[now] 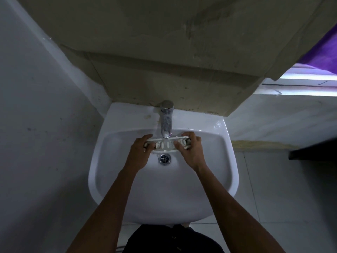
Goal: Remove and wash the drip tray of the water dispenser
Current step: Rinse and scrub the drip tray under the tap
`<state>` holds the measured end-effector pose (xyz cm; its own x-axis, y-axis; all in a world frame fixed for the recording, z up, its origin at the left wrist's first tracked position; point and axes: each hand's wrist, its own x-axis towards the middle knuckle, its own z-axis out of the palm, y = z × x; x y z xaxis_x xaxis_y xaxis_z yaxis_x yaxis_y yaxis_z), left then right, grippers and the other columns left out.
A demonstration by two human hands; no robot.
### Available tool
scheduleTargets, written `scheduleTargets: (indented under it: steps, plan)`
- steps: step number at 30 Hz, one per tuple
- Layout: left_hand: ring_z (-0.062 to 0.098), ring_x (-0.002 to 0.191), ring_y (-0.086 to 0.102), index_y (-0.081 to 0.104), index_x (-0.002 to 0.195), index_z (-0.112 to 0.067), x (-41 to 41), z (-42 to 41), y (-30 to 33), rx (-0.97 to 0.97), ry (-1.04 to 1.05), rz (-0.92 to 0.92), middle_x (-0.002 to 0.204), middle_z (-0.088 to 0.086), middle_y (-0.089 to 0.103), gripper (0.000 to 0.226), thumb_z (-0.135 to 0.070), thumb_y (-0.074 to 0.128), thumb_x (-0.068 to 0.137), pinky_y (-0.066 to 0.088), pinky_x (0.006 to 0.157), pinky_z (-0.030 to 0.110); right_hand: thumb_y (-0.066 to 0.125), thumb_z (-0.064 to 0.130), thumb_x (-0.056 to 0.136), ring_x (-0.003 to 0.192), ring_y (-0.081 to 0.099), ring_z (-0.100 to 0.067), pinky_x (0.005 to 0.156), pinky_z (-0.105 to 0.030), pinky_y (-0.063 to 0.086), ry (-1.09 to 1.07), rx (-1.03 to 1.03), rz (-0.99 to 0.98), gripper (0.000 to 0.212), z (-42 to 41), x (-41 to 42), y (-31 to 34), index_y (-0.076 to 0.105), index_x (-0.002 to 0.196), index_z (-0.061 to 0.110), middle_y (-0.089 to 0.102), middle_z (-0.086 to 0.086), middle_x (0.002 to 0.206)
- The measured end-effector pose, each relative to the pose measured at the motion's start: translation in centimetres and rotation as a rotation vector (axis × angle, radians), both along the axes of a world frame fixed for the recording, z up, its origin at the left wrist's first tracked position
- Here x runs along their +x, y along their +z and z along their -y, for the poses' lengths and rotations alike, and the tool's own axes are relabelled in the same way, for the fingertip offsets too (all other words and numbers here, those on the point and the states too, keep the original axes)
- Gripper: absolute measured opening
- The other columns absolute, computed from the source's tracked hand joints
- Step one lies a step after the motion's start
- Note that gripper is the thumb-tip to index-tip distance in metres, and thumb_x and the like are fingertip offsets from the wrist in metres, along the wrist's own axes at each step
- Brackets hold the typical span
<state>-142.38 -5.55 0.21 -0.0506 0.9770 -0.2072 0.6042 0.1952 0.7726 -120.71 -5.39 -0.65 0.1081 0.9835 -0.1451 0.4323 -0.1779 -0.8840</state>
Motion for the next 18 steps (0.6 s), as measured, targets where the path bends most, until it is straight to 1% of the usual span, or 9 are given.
scheduleTargets:
  steps: [2, 5, 8, 10, 13, 14, 15, 16, 18]
  plan:
    - [0.024, 0.099, 0.061, 0.058, 0.13, -0.017, 0.1, 0.1, 0.1, 0.007, -0.02, -0.023, 0.118, 0.016, 0.056, 0.036, -0.021, 0.06, 0.094, 0.041, 0.087, 0.019, 0.078, 0.036, 0.081, 0.085, 0.057, 0.002, 0.068, 0.001, 0.045, -0.003, -0.003, 0.009, 0.04, 0.1, -0.2, -0.1, 0.054, 0.112, 0.027, 0.046, -0.005, 0.118]
    - [0.021, 0.083, 0.06, 0.061, 0.119, -0.015, 0.4, 0.1, 0.2, 0.04, -0.001, -0.038, 0.111, 0.016, 0.052, 0.027, -0.018, 0.061, 0.092, 0.049, 0.085, 0.027, 0.079, 0.039, 0.08, 0.082, 0.057, 0.005, 0.071, 0.0, 0.046, -0.032, 0.033, 0.029, 0.04, 0.3, -0.7, 0.0, 0.053, 0.11, 0.03, 0.045, -0.003, 0.118]
    - [0.023, 0.078, 0.059, 0.062, 0.109, -0.016, 0.5, 0.0, 0.3, 0.053, 0.021, -0.058, 0.104, 0.012, 0.05, 0.019, -0.019, 0.063, 0.09, 0.046, 0.078, 0.025, 0.081, 0.047, 0.075, 0.081, 0.058, 0.003, 0.077, -0.016, 0.055, -0.043, 0.023, 0.071, 0.047, 0.5, -1.2, 0.3, 0.05, 0.109, 0.033, 0.04, 0.002, 0.119]
    - [0.023, 0.077, 0.059, 0.062, 0.107, -0.016, 0.7, -0.1, 0.3, 0.068, 0.032, -0.065, 0.103, 0.01, 0.049, 0.017, -0.02, 0.062, 0.091, 0.044, 0.076, 0.024, 0.079, 0.053, 0.073, 0.079, 0.061, -0.003, 0.076, -0.025, 0.056, -0.059, 0.002, 0.119, 0.05, 0.5, -1.4, 0.5, 0.048, 0.109, 0.036, 0.038, 0.004, 0.122]
    - [0.023, 0.08, 0.06, 0.062, 0.11, -0.015, 0.8, -0.2, 0.2, 0.086, 0.022, -0.032, 0.107, 0.012, 0.048, 0.018, -0.02, 0.059, 0.093, 0.049, 0.08, 0.028, 0.074, 0.061, 0.072, 0.082, 0.065, -0.014, 0.074, -0.031, 0.056, -0.098, 0.006, 0.224, 0.049, 0.5, -1.8, 0.9, 0.046, 0.107, 0.04, 0.038, 0.006, 0.126]
    - [0.019, 0.08, 0.06, 0.061, 0.113, -0.015, 0.7, -0.3, 0.1, 0.081, 0.0, -0.011, 0.11, 0.013, 0.048, 0.019, -0.019, 0.058, 0.094, 0.051, 0.083, 0.026, 0.072, 0.062, 0.072, 0.083, 0.065, -0.016, 0.073, -0.031, 0.055, -0.117, 0.01, 0.243, 0.049, 0.5, -1.9, 1.0, 0.046, 0.107, 0.04, 0.037, 0.006, 0.127]
    - [0.012, 0.079, 0.058, 0.06, 0.117, -0.016, 0.6, -0.4, 0.0, 0.074, -0.027, 0.01, 0.113, 0.012, 0.048, 0.022, -0.018, 0.057, 0.095, 0.05, 0.083, 0.016, 0.07, 0.063, 0.073, 0.084, 0.065, -0.017, 0.074, -0.032, 0.056, -0.138, 0.01, 0.251, 0.048, 0.7, -1.9, 1.0, 0.046, 0.107, 0.039, 0.037, 0.005, 0.126]
    - [0.004, 0.078, 0.056, 0.059, 0.122, -0.018, 0.5, -0.6, 0.0, 0.063, -0.049, 0.023, 0.116, 0.009, 0.048, 0.027, -0.019, 0.056, 0.095, 0.045, 0.078, 0.003, 0.069, 0.064, 0.075, 0.085, 0.065, -0.019, 0.075, -0.034, 0.056, -0.158, 0.004, 0.251, 0.048, 0.8, -1.8, 0.9, 0.046, 0.108, 0.038, 0.037, 0.004, 0.126]
    - [0.0, 0.082, 0.054, 0.053, 0.132, -0.021, 0.3, -1.0, 0.1, 0.035, -0.068, 0.031, 0.12, 0.002, 0.05, 0.036, -0.019, 0.055, 0.096, 0.036, 0.072, -0.004, 0.068, 0.062, 0.077, 0.09, 0.065, -0.023, 0.077, -0.039, 0.059, -0.191, -0.006, 0.248, 0.049, 1.0, -1.8, 0.8, 0.047, 0.111, 0.033, 0.037, 0.0, 0.128]
